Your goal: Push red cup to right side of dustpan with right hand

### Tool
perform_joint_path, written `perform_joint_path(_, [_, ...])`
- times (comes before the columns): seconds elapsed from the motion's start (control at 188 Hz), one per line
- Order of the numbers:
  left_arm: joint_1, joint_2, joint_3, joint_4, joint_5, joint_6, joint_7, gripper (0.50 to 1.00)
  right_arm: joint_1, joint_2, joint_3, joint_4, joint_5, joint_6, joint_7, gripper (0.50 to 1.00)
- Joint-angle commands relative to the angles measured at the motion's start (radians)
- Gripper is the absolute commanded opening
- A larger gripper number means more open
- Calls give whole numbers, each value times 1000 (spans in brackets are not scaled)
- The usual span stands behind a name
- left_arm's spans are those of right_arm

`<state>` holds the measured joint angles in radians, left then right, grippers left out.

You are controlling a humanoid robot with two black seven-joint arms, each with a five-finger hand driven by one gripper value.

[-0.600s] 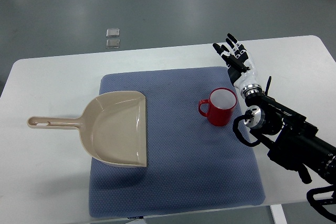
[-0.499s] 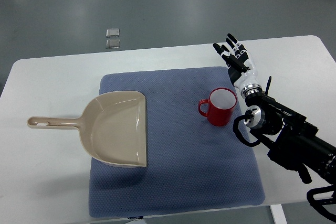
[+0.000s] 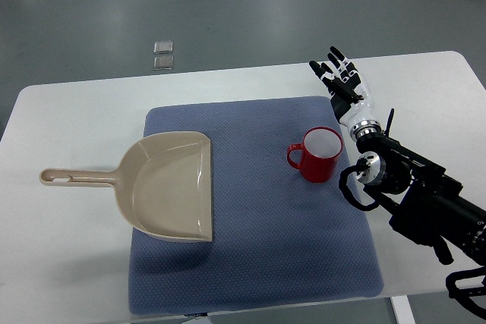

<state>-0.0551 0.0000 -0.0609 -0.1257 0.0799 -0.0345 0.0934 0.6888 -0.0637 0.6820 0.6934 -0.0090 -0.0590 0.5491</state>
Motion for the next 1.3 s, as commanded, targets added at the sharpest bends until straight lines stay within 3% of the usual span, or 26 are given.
perform_joint_path(0.0, [1,0,-1,8,-2,-1,0,1000,8,1,2,-2,0,2,0,926])
perform_joint_path(0.962, [1,0,-1,4,-2,-1,0,1000,8,-8,2,20,-72,-1,5,926])
perform_joint_path(1.142, [1,0,-1,4,-2,-1,0,1000,-8,-64,-1,38,-134,2,5,926])
perform_joint_path(1.296, [1,0,-1,4,-2,-1,0,1000,-48,-174,-5,118,-141,28,6,926])
